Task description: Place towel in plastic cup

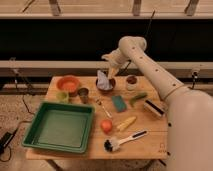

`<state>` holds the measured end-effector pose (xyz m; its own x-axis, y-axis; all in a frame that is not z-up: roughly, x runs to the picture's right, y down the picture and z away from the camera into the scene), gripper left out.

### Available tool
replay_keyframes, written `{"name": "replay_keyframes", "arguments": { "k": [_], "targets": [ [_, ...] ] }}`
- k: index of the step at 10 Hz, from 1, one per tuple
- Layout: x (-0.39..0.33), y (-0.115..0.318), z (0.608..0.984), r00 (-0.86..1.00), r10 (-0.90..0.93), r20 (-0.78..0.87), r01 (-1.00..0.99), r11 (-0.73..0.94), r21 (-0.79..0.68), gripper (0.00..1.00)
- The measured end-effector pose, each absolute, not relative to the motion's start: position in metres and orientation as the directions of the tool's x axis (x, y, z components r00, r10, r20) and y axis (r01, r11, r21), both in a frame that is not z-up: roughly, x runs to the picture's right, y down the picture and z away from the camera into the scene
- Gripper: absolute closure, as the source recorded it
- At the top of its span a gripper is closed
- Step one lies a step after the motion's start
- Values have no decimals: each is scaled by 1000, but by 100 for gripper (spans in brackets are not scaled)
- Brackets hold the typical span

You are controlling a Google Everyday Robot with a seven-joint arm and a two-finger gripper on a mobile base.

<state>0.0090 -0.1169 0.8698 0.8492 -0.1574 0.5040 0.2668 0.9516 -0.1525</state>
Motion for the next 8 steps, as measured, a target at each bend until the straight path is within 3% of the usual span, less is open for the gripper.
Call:
{"name": "replay_keyframes", "arguments": {
  "k": [8],
  "targets": [
    [-10,-99,954,851,-164,499,314,920,-233,24]
  ]
}}
